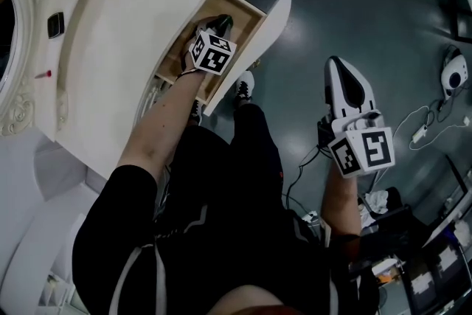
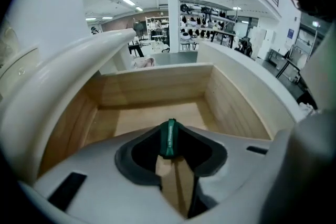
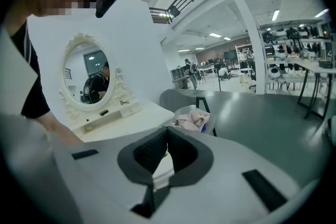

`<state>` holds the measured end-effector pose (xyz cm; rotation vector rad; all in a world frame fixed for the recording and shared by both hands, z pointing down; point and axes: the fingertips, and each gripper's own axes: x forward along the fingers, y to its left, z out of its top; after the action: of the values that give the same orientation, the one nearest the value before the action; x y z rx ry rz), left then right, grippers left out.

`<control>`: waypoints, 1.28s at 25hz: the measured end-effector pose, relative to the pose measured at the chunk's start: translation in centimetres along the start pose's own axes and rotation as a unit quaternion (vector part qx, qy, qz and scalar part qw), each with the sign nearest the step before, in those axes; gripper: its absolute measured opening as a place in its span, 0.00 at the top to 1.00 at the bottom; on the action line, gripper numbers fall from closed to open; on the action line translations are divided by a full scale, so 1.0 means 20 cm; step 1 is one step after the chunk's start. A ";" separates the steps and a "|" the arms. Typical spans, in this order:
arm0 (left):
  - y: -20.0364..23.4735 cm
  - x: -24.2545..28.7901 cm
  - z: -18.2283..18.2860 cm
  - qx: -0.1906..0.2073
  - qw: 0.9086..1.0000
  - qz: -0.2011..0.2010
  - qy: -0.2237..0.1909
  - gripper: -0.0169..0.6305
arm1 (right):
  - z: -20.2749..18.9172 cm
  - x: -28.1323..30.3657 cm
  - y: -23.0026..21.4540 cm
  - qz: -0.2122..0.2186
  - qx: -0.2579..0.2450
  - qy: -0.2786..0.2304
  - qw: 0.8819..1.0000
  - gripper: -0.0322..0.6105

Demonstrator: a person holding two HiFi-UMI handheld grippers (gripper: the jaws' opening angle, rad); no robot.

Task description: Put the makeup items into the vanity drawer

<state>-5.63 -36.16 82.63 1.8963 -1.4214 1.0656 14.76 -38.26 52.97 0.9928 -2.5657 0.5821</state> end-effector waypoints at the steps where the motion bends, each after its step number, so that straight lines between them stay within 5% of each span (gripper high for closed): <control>1: 0.00 -0.02 0.02 -0.007 1.000 -0.004 -0.005 0.82 | 0.00 0.00 0.00 -0.001 0.001 -0.001 1.000 0.94; 12: -0.07 -0.40 0.34 0.030 0.995 -0.044 -0.085 0.82 | 0.21 -0.06 0.11 0.022 -0.033 -0.027 0.999 0.94; 20: -0.03 -0.79 0.46 -0.003 0.991 -0.063 -0.116 0.82 | 0.36 -0.09 0.28 0.030 -0.060 -0.045 0.997 0.94; 28: 0.04 -1.26 0.60 -0.015 0.977 -0.094 -0.190 0.82 | 0.54 -0.18 0.49 0.016 -0.062 -0.075 0.995 0.94; 32: 0.07 -1.53 0.65 -0.046 0.960 -0.121 -0.247 0.82 | 0.64 -0.21 0.61 0.011 -0.076 -0.091 0.993 0.94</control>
<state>-7.55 -30.78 49.84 2.2945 -1.4071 0.4155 7.25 -33.86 37.04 1.0070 -2.7356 0.3077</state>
